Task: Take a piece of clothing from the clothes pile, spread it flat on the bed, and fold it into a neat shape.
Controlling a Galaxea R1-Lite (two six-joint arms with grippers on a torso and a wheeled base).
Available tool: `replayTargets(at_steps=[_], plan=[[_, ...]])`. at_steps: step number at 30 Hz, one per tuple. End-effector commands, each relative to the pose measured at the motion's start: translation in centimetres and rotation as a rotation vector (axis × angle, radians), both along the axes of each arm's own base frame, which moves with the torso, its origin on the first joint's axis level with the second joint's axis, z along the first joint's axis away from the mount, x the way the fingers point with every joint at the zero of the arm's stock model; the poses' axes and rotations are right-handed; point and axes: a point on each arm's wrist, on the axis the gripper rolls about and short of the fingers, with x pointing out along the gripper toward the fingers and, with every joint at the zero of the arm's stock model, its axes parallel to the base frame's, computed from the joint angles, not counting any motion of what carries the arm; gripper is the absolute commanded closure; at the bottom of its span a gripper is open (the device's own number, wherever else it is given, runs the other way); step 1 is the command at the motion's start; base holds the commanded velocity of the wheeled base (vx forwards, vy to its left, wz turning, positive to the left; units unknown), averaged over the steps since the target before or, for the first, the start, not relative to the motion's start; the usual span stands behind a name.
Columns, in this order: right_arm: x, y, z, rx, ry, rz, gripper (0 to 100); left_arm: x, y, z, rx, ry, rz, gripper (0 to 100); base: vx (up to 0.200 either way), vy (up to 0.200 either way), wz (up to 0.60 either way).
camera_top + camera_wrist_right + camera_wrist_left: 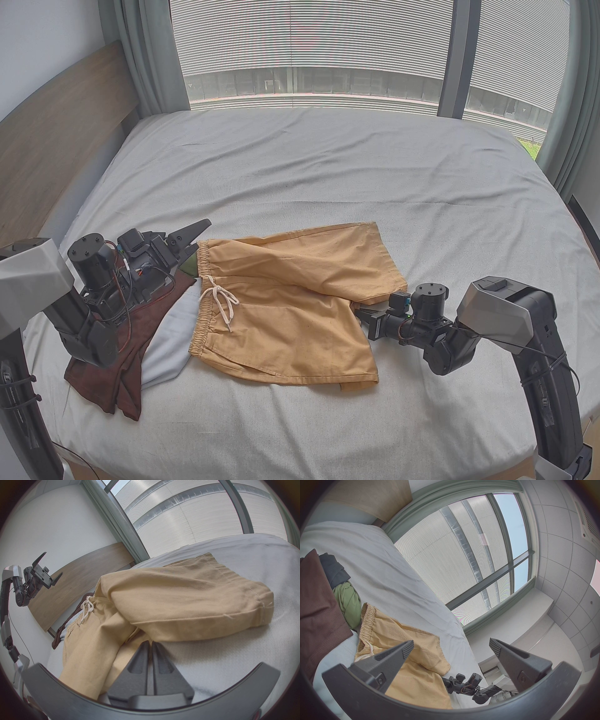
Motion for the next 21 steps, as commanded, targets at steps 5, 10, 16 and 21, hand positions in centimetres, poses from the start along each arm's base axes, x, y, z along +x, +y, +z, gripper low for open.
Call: replayTargets(at_steps=[5,10,16,21], plan=[[-1.0,-1.6,1.6,0.023,-0.02,-0.032,100,0.0,0.0,-0.1,0.0,0.004,-0.001,0,0.0,0.0,0.0],[-1.1,-2.6,1.4,0.021,-0.009,-0.054,100,0.1,0.0,-0.2,0.0,0.004,0.0,0,0.0,0.0,0.0],[-1.4,-2.7,1.2,0.024,-0.008,-0.053,100,0.1,0.0,-0.2,0.0,0.004,0.0,0,0.0,0.0,0.0],[-1.4,-2.1,1.0,0.023,-0.002,-0.039,100,0.1,-0.1,-0.2,0.0,0.004,-0.003,0,0.0,0.0,0.0]])
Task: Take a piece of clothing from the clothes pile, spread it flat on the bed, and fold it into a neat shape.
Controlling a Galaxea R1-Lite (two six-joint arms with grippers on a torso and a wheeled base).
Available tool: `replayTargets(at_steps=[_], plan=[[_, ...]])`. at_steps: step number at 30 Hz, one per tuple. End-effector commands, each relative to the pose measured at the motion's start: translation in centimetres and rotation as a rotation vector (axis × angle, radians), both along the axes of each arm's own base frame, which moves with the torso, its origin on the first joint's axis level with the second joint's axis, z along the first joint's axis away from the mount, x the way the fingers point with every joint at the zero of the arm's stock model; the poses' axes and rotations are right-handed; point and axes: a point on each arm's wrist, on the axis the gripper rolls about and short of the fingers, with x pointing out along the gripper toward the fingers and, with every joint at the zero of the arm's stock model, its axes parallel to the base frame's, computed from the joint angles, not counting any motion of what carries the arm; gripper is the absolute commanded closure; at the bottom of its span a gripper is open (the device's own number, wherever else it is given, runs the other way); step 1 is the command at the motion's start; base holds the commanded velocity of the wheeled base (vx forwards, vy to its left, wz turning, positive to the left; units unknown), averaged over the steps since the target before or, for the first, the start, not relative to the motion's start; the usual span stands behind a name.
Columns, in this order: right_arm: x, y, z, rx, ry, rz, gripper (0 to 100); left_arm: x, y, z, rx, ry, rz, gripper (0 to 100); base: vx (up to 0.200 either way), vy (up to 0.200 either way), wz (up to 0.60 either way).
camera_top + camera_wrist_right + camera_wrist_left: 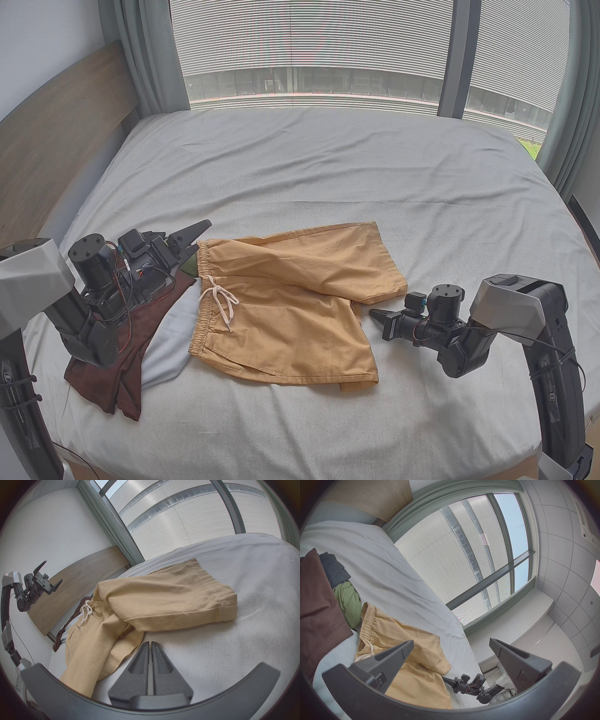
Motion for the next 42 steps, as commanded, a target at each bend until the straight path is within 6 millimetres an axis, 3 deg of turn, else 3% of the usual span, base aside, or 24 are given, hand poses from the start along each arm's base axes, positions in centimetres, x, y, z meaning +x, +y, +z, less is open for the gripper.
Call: replayTargets(at_steps=[1,2,6,14,22,23,37,42], plan=[[0.2,0.5,0.1,0.002,-0.007,0.011,100,0.0,-0.1,0.0,0.0,0.001,-0.002,0,0.0,0.0,0.0],[0.4,0.8,0.1,0.001,-0.009,0.017,0,0.0,0.0,-0.1,0.0,0.003,-0.001,0,0.0,0.0,0.0],[1.0,1.9,-0.5,0.001,-0.009,0.032,0,0.0,0.0,0.0,0.0,0.001,-0.001,0,0.0,0.0,0.0],[1.5,3.6,0.0,0.003,-0.021,0.06,0,0.0,0.0,-0.1,0.0,0.004,-0.001,0,0.0,0.0,0.0],[2.3,4.0,-0.7,0.003,-0.036,0.036,0,0.0,0.0,-0.1,0.0,0.004,-0.001,0,0.0,0.0,0.0],[2.3,4.0,-0.7,0.003,-0.037,0.036,100,0.0,0.0,-0.1,0.0,0.004,-0.001,0,0.0,0.0,0.0],[2.1,3.8,-0.5,0.023,-0.06,0.033,100,0.0,-0.1,-0.3,0.001,0.01,-0.004,0,0.0,0.0,0.0],[1.0,2.9,0.6,0.046,-0.059,0.02,100,0.0,-0.2,-0.6,0.003,0.017,-0.005,0,0.0,0.0,0.0]])
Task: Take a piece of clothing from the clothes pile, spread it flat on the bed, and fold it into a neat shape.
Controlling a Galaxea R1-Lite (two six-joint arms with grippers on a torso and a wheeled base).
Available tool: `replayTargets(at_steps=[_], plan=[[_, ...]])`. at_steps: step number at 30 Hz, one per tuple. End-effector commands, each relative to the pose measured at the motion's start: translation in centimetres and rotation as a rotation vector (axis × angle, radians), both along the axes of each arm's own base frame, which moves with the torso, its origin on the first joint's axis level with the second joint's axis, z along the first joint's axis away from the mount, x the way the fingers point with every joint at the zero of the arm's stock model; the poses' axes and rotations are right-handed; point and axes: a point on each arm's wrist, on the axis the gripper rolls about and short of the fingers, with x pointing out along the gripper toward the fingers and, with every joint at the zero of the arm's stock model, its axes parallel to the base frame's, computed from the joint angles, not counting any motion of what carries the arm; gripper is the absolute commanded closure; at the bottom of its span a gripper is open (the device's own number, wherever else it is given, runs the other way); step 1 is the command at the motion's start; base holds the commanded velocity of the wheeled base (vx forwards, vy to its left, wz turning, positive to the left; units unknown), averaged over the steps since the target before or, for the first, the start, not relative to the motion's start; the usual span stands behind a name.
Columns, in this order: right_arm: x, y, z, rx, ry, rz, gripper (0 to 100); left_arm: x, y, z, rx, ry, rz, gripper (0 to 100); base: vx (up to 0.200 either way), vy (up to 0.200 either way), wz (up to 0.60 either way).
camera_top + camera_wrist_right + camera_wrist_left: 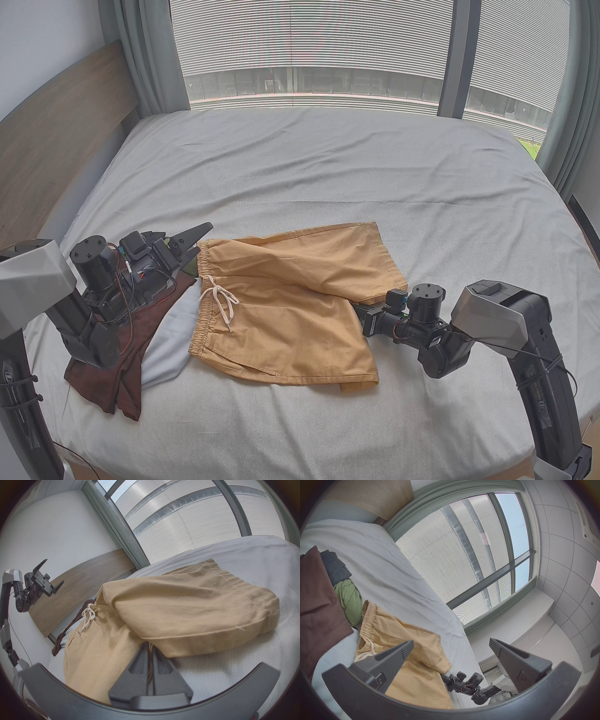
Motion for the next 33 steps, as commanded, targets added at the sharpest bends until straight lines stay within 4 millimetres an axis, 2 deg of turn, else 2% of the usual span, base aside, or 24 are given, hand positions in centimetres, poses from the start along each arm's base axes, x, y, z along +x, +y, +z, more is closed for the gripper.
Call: replayTargets(at_steps=[1,10,24,33], plan=[[-0.9,-0.8,1.4,0.008,0.0,-0.008,100,0.0,-0.1,-0.2,0.001,0.006,-0.002,0,0.0,0.0,0.0],[-1.9,-2.6,0.9,-0.002,0.023,-0.038,100,0.0,-0.1,-0.2,0.001,0.004,-0.002,0,0.0,0.0,0.0],[-3.4,-5.0,2.2,-0.015,0.05,-0.081,100,0.0,0.0,0.1,0.0,-0.005,-0.001,0,0.0,0.0,0.0],[-3.7,-7.7,3.3,-0.016,0.055,-0.142,100,0.0,0.0,0.3,0.001,-0.011,0.0,0,0.0,0.0,0.0]])
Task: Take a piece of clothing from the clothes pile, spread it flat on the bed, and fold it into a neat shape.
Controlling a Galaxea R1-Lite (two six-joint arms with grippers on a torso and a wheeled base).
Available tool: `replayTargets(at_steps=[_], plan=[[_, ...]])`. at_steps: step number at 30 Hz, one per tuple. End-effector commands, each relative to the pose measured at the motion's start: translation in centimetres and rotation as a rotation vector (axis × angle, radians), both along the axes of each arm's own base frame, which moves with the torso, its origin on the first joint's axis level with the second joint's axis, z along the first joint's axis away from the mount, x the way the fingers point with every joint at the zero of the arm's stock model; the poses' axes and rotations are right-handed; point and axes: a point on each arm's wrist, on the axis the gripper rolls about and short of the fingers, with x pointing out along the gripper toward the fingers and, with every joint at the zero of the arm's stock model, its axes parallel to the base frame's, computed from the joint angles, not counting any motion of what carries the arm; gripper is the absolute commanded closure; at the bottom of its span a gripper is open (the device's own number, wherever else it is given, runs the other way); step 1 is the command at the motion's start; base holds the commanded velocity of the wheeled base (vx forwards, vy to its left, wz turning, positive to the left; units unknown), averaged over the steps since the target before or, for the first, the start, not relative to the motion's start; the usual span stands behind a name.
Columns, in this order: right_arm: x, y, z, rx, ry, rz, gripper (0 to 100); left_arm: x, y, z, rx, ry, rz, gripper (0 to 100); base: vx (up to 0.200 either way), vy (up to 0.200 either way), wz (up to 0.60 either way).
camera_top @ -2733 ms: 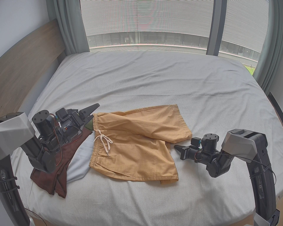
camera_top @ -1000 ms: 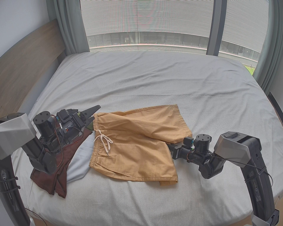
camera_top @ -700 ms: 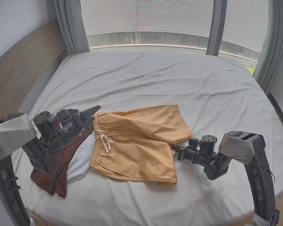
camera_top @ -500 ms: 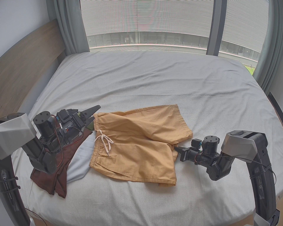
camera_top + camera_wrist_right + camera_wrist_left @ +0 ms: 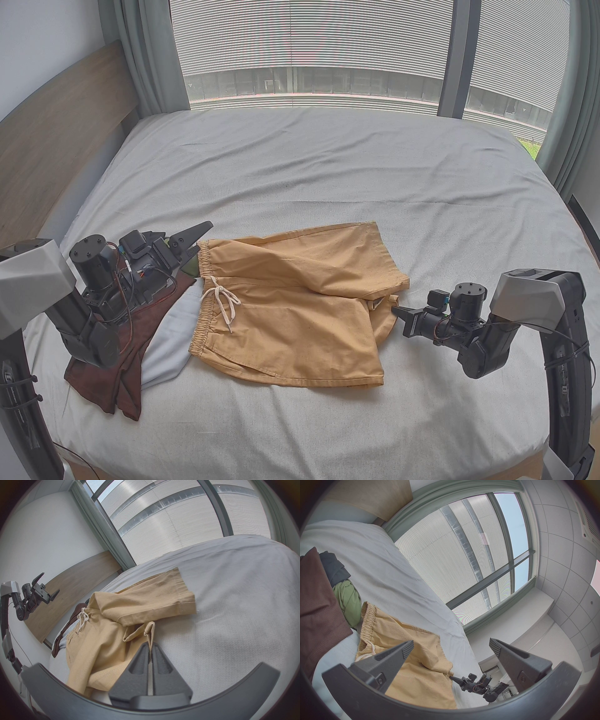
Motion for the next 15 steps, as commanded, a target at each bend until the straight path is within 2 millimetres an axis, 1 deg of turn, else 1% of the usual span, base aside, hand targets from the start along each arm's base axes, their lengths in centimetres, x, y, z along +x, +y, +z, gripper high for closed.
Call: replayTargets(at_steps=[1,11,15], plan=[[0.0,-1.1,0.9,0.001,-0.006,-0.026,100,0.0,0.0,0.1,0.0,-0.004,0.0,0,0.0,0.0,0.0],[0.5,-3.0,1.0,-0.001,0.011,-0.073,100,0.0,0.1,0.1,0.003,-0.007,0.002,0,0.0,0.0,0.0],[1.0,-4.0,1.1,-0.002,0.018,-0.098,100,0.0,0.1,0.1,0.003,-0.006,0.002,0,0.0,0.0,0.0]])
